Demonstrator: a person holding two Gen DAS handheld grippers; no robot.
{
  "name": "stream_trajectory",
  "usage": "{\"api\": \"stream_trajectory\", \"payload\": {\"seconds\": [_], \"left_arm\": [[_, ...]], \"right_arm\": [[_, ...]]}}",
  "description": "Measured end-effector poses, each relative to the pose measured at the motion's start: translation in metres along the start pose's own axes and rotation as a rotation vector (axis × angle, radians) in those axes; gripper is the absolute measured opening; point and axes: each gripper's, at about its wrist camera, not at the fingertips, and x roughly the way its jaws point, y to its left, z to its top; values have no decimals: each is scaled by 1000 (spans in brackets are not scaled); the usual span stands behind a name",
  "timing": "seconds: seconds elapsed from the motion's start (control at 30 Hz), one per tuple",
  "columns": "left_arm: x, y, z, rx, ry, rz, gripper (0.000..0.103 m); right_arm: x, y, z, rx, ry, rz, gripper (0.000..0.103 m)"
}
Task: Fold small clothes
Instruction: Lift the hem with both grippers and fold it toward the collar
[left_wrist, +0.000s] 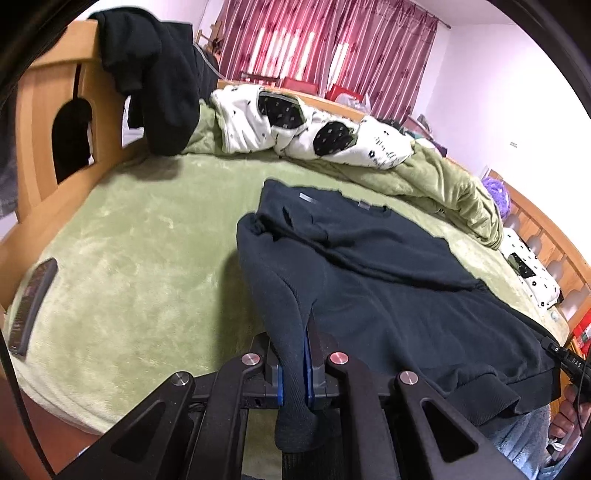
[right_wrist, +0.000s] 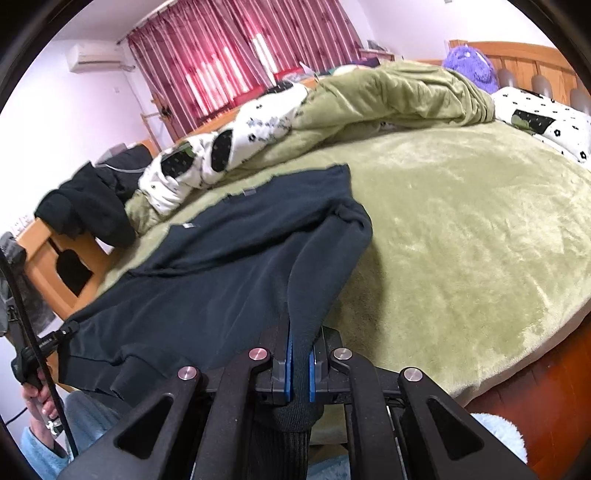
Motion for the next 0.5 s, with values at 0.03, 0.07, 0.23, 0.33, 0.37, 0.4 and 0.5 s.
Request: {"api": "stream_trajectory", "payload": {"seconds": [0.03,0.07,0.23,0.33,0.37,0.4,0.5], "left_arm": [[-6,-1,2,0,-8,-4,8],[-10,-2,4,1,-15,-7,8],[-11,-7,19,4,-27,9,8],[-5,-9,31,-7,-30,20,8],[-1,-9,39,-15,-36,28,8],[2,-9,44,-21,-40,33,8],[16,-11,68,-36,-56,50,8]], "right_arm": [[-6,2,1,-1,-10,3,6],[-10,4,2,-1,-16,8,6],[-23,11,12,3,-59,24,6],[-20,14,21,22,-78,49,6],[-18,17,28,24,-87,49,6],[-16,19,33,21,-92,49,6],[-6,25,53,6,-125,44,6]]}}
